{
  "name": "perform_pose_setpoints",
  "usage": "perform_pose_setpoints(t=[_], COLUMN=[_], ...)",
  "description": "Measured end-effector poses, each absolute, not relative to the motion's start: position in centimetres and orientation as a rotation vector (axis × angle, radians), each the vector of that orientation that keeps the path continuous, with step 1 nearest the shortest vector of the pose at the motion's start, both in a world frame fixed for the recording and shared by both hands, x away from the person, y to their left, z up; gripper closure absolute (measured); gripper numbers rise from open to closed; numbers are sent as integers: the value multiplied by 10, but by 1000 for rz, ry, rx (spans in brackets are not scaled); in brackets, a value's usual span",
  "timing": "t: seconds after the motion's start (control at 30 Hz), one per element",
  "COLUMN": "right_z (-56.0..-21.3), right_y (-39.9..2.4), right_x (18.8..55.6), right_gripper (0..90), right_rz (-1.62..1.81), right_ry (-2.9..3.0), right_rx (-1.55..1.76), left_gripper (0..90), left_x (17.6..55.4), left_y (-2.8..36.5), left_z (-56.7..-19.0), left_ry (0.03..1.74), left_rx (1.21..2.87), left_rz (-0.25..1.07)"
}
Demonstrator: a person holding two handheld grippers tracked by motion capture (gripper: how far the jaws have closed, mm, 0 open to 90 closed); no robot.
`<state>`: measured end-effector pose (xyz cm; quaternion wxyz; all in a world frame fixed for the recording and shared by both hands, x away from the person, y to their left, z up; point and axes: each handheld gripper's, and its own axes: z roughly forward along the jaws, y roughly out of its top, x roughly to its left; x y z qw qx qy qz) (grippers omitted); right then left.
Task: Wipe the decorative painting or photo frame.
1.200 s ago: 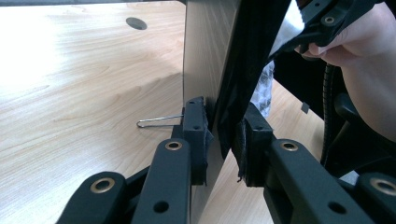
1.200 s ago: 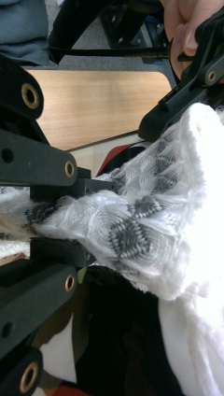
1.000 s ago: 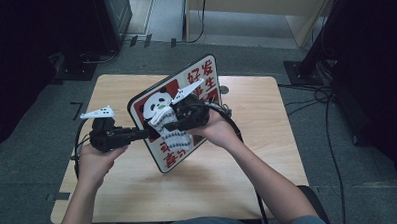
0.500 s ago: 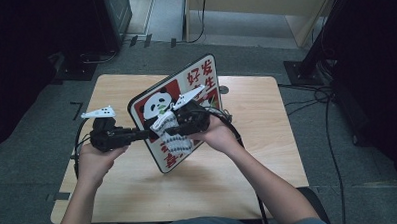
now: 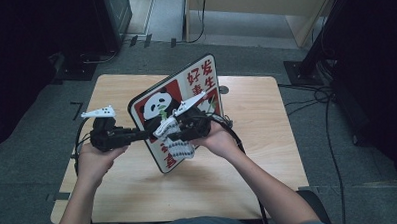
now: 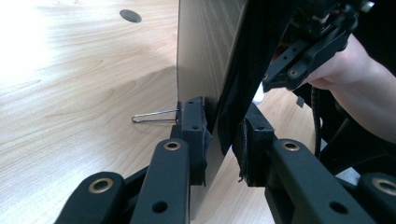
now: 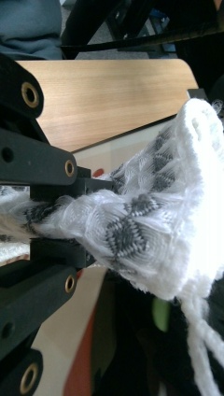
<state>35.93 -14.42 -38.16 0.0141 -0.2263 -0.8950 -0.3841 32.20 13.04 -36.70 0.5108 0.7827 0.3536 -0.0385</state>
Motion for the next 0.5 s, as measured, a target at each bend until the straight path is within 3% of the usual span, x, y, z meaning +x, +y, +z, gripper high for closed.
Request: perform_pose_setpoints(t=[0.5], right_z=[-404], right_y=[-144], right_x=[353], right_gripper=[772], right_rz=[-1122], right_ry=[-2790], right_rx=[-720], left_gripper=[757], left_x=[322], left_y=[131], left_z=[-367], left_ry=[846], left_rx=[1886], left_rz=[-99])
